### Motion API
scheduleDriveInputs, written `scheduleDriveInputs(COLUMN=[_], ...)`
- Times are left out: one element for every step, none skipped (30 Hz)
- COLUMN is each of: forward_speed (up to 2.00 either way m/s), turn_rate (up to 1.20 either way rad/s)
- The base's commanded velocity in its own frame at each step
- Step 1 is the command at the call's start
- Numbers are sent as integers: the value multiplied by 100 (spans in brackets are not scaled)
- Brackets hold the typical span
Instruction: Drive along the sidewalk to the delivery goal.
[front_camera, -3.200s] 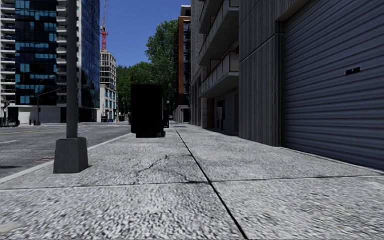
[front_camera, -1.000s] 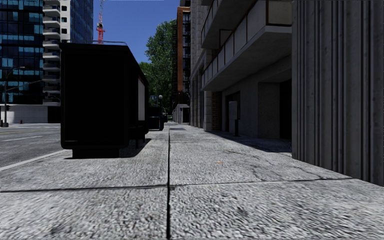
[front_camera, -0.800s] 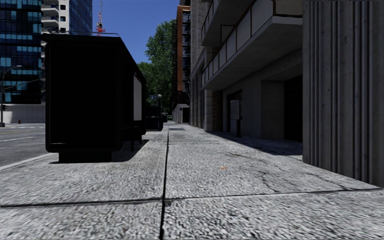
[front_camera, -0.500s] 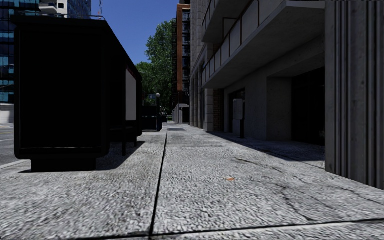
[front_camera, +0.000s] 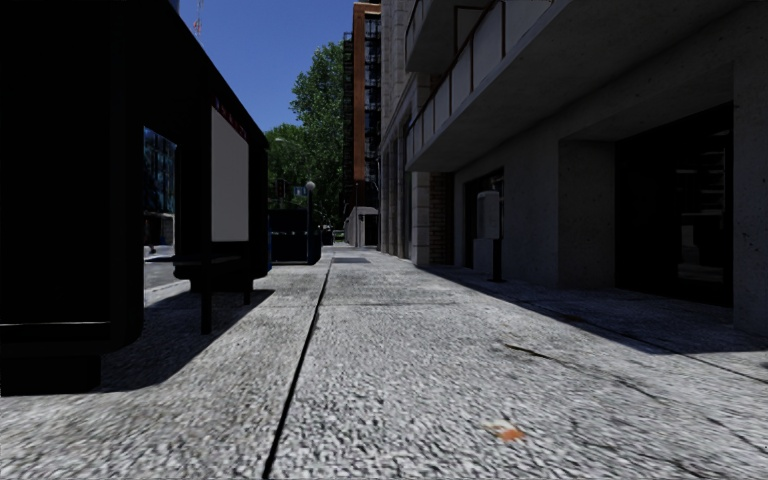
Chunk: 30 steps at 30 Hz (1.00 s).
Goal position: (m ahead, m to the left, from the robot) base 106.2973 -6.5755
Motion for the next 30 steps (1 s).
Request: scheduleDriveInputs(forward_speed=[200,200,200,200,200,200,200,200,200,200,200,200,200,200,200,200,200,200,200,200,200,200,200,200,200,200,200,200,200,200], turn_rate=[0,0,0,0,0,0,0,0,0,0,0,0,0,0,0,0,0,0,0,0,0,0,0,0,0,0,0,0,0,0])
